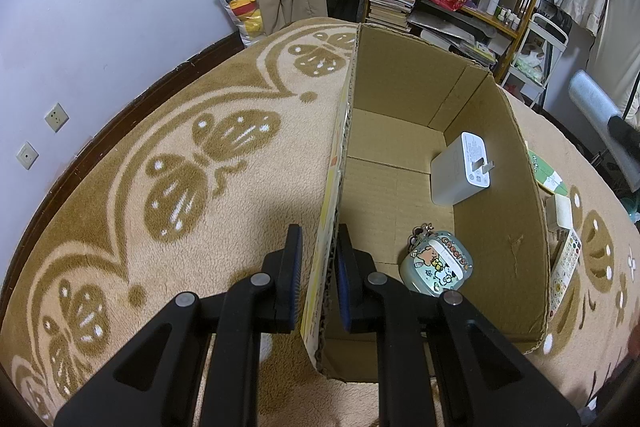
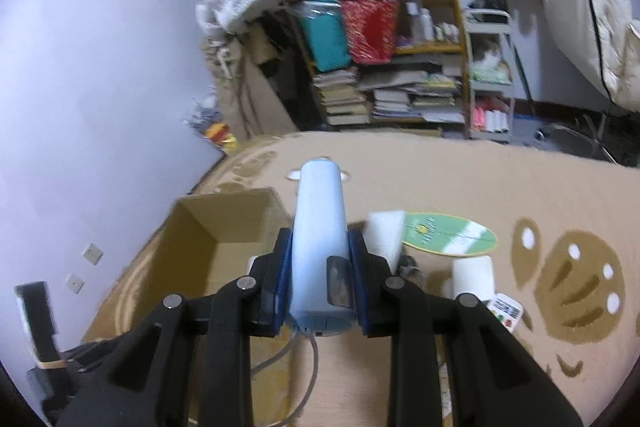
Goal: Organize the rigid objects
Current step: 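Lift the light-blue power bank and carry it over the box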
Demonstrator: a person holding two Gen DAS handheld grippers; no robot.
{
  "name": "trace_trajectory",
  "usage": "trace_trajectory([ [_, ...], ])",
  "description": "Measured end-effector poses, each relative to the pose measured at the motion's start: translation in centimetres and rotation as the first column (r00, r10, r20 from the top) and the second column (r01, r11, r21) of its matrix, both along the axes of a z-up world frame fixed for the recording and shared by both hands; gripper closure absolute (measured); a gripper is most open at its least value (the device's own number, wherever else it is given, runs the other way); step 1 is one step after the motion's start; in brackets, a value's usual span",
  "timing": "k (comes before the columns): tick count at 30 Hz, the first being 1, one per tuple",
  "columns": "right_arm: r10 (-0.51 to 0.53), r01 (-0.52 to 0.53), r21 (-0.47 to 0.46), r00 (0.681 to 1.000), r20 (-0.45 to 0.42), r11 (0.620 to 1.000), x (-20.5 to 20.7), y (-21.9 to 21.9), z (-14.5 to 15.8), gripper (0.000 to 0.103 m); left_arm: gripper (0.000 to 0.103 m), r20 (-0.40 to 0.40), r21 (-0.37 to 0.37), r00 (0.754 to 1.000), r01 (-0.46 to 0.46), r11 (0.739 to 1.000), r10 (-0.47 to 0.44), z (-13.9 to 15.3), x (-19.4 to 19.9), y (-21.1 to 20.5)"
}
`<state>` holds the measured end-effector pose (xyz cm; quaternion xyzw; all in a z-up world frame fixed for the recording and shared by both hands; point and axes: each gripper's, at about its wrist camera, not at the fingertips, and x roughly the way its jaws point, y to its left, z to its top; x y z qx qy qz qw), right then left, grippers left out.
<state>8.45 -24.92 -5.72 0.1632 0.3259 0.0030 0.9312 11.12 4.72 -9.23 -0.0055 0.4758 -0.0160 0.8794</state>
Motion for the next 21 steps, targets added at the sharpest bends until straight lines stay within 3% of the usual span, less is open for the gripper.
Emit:
trace_trajectory([
  [5,0.070,-0.070,0.000,0.996,0.053,0.998,-0.5,2.1,1.4,0.074,0.088,-0.001,-0.002,1.000,-0.001,1.000,0.001,0.0,0.0,0.0],
  [11,0.166,-0.166,-0.007,0.982,0.089,0.986,-0.8,4.8,1.0,0.074,0.088,0.000,-0.002,1.000,-0.001,1.000,0.001,0.0,0.0,0.0],
  [21,0.287,-0.286,-0.078,0.958,-0.002,0.955,-0.3,9.3,-2.4,0.074,0.088,-0.001,-0.003,1.000,-0.001,1.000,0.001,0.0,0.0,0.1],
])
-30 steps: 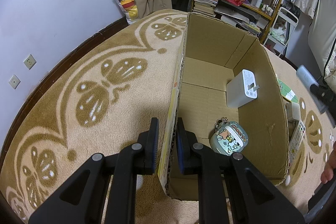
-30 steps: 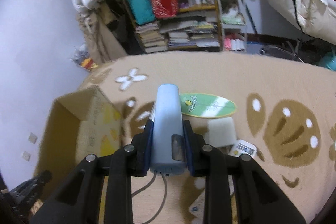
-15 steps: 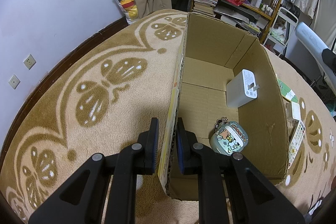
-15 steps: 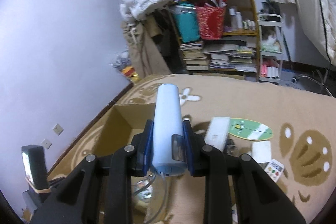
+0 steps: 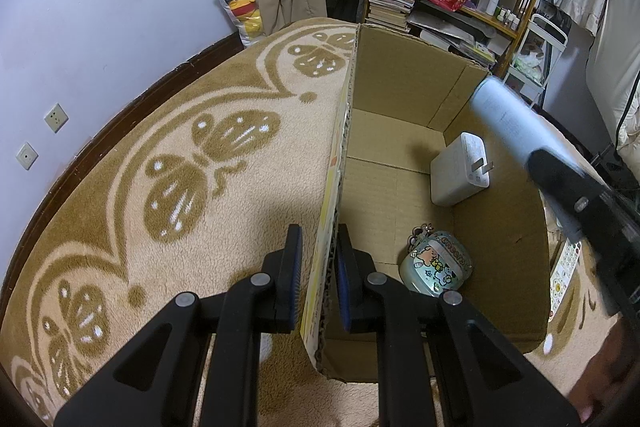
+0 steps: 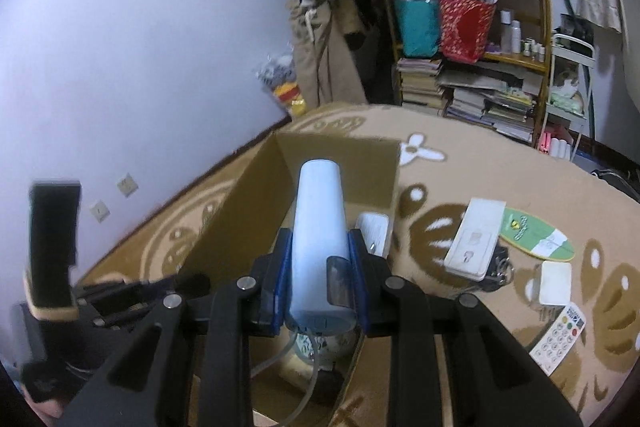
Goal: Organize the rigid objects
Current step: 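Lift the light-blue power bank and carry it over the box, then lower the power bank into the box and open the right tool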
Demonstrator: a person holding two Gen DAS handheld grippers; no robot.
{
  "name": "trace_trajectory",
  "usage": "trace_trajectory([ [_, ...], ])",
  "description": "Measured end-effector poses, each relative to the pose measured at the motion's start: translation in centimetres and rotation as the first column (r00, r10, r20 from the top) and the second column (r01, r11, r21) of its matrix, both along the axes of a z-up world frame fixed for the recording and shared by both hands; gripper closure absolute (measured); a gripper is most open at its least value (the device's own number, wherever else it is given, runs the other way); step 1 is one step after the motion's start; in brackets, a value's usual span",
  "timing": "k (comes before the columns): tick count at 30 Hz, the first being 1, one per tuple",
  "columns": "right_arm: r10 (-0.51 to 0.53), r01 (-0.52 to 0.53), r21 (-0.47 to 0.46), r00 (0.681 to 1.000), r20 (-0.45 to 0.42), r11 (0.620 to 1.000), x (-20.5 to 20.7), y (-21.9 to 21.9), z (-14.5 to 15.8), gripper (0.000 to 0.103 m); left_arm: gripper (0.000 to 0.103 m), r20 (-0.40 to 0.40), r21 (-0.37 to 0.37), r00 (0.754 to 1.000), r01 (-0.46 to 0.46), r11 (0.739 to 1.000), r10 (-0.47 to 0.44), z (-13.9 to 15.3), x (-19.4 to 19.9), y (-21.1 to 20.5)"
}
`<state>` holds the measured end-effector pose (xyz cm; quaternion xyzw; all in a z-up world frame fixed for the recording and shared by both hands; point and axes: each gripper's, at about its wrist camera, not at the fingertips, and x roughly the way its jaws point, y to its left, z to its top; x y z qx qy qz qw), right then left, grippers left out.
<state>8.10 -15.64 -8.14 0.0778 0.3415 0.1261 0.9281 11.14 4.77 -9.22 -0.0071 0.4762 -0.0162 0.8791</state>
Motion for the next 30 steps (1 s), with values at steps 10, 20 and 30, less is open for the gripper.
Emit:
trace_trajectory([
  [10,0.052,-0.053,-0.108,0.999,-0.018,0.993,-0.1,2.3,-1.1,0.074,0.088,0.001,-0.001,1.000,0.001,1.000,-0.001,0.0,0.0,0.0],
  [20,0.033,-0.038,-0.110,0.998,-0.050,0.993,0.3,2.4,-2.0,0.075,0.093,0.006,-0.009,1.000,0.019,1.000,-0.019,0.0,-0.4,-0.8],
  [30,-0.062,0.065,-0.095,0.998,0.032,0.993,-0.5,-0.1,0.5,0.053,0.093,0.013,-0.007,1.000,0.013,1.000,-0.013,-0.2,-0.4,-0.9],
])
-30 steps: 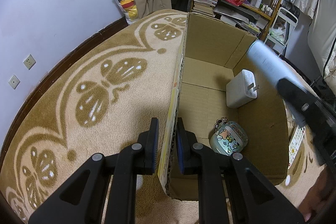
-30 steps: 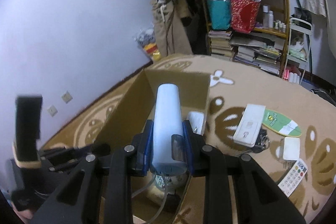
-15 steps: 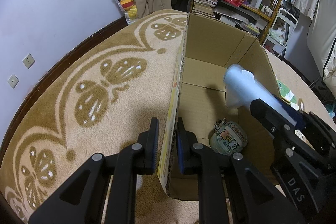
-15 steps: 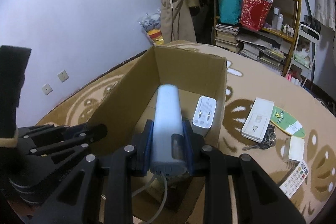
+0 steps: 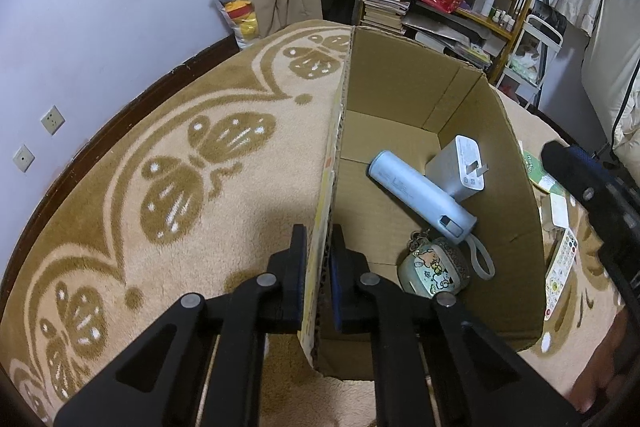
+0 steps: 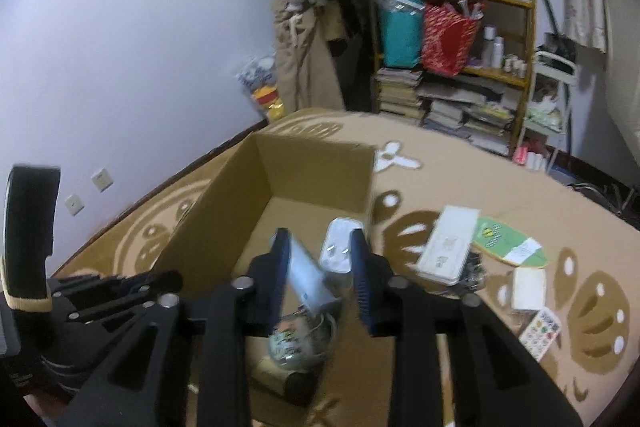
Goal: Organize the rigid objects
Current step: 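Lower the power bank into the box and open the right tool, then move the right tool to the white TV remote and grasp it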
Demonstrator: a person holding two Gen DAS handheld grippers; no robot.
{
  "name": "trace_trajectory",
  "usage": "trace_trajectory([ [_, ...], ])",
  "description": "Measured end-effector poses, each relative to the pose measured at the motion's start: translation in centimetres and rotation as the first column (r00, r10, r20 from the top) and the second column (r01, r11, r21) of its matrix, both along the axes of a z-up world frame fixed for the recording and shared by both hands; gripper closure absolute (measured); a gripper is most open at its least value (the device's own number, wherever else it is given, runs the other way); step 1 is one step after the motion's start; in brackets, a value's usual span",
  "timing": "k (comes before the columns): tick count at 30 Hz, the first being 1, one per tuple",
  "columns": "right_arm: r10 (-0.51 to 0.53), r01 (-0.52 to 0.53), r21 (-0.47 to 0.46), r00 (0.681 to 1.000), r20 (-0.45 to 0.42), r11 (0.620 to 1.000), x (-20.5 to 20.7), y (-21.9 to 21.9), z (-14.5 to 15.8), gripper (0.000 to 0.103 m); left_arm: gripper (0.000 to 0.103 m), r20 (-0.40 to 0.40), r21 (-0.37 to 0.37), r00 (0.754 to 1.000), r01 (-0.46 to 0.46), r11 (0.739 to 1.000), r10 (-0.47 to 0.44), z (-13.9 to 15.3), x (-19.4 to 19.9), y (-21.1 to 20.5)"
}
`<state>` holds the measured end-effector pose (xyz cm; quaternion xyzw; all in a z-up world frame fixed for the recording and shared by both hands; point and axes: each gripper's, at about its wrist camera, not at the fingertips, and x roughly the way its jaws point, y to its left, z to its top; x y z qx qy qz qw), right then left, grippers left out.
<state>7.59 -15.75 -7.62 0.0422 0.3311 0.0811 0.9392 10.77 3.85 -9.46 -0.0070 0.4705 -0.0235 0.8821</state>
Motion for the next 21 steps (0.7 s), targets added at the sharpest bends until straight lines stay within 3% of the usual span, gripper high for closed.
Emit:
trace_trajectory([
  [2,-0.026,0.026,-0.003,1.000,0.017,1.000,-0.1,-0.8,0.4,0.038,0.093,0.001,0.005,1.000,0.001,1.000,-0.001,0.0,0.0,0.1],
  [5,-0.080,0.080,0.013,0.996,0.031,0.997,-0.1,-2.6,0.8,0.033,0.093,-0.001,0.003,1.000,-0.002,1.000,0.002,0.0,0.0,0.1],
  [9,-0.139,0.139,-0.011,0.990,0.000,0.990,0.3,-4.3,0.2,0.012,0.092,-0.002,-0.005,1.000,-0.007,1.000,0.007,0.0,0.1,0.4],
  [13,-0.198,0.198,-0.025,0.980,-0.033,0.980,0.6,-6.1,-0.5,0.009,0.091,-0.003,-0.014,1.000,-0.009,1.000,0.009,0.0,0.2,0.7],
  [16,-0.245,0.244,-0.012,0.968,-0.062,0.970,0.7,-7.7,-1.3,0.001,0.091,-0.004,-0.013,1.000,-0.008,1.000,0.008,0.0,0.2,0.9],
  [21,-0.307,0.304,-0.041,0.944,-0.119,0.952,0.4,-10.5,-3.5,0.000,0.091,-0.004,-0.005,1.000,-0.010,1.000,0.010,0.0,0.2,0.8],
])
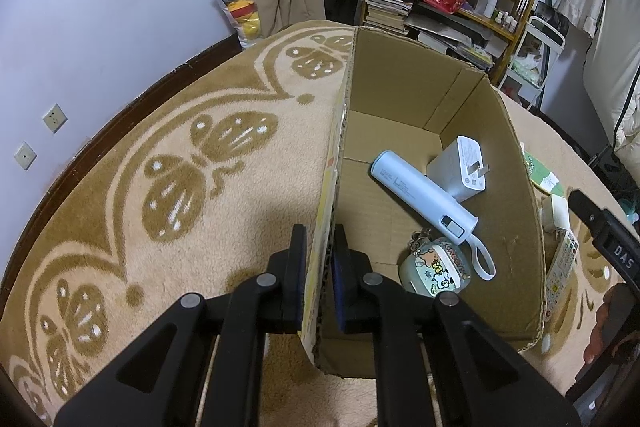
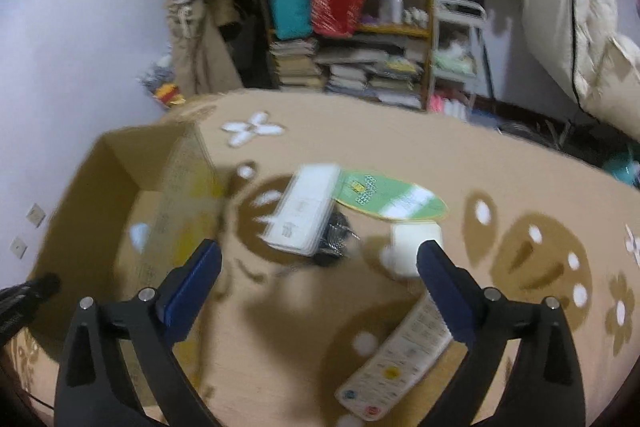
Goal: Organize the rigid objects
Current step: 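Move the right tool to the white TV remote and grasp it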
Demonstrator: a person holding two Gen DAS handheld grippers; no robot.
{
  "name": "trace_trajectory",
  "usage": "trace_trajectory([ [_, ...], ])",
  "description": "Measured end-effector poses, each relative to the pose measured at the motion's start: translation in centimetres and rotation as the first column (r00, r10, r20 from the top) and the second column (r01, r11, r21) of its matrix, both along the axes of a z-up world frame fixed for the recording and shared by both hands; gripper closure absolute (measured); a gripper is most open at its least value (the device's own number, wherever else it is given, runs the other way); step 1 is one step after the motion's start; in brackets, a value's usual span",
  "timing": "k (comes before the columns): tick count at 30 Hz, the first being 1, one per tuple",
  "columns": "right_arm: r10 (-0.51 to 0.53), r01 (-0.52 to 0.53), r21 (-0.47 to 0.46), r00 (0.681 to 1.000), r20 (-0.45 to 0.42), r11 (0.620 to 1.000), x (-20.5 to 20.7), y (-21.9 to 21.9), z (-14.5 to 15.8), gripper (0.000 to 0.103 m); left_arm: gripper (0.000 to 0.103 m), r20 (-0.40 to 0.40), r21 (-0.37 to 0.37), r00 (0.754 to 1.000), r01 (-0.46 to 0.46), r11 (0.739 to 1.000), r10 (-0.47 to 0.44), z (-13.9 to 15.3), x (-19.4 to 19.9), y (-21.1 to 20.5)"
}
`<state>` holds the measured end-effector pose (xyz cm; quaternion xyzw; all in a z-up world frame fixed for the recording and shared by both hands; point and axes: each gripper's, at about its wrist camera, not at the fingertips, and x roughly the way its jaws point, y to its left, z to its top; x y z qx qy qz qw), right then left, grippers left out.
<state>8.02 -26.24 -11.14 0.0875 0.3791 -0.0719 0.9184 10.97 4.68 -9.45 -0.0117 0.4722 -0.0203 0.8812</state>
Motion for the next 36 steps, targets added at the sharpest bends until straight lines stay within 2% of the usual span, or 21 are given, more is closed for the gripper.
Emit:
trace_trajectory([
  [7,-0.115,0.117,0.029,0.989,-0.088,0.993,-0.5,-3.5,-2.2,0.000,0.090,0.001,0.022,1.000,-0.002,1.000,0.002,0.0,-0.1,-0.1],
  [16,-0.148,0.156,0.032,0.974,-0.170,0.987,-0.3,-4.2,-4.2,0.000,0.090,0.000,0.019,1.000,-0.003,1.000,0.003,-0.1,-0.1,0.0],
  [27,-0.224,0.251,0.066,0.935,-0.274,0.966,-0.6,-5.6,-6.5,0.001,0.090,0.000,0.018,1.000,-0.003,1.000,0.003,-0.1,-0.1,0.0],
  [28,-0.228,0.256,0.068,0.932,-0.281,0.964,-0.6,-5.7,-6.7,0.002,0.090,0.000,0.019,1.000,-0.003,1.000,0.003,-0.1,-0.1,0.0],
  [30,-0.237,0.273,0.083,0.923,-0.302,0.958,-0.7,-6.0,-7.2,0.012,0.090,0.000,0.019,1.000,-0.003,1.000,0.003,-0.1,-0.1,0.0],
  [33,-0.245,0.305,0.139,0.910,-0.335,0.942,-0.9,-6.5,-8.1,0.016,0.090,0.000,0.020,1.000,-0.003,1.000,0.003,-0.1,-0.1,0.0],
  [36,-0.267,0.338,0.156,0.896,-0.355,0.928,-1.1,-7.0,-8.8,0.016,0.090,0.000,0.023,1.000,-0.003,1.000,0.003,-0.1,-0.1,0.0],
])
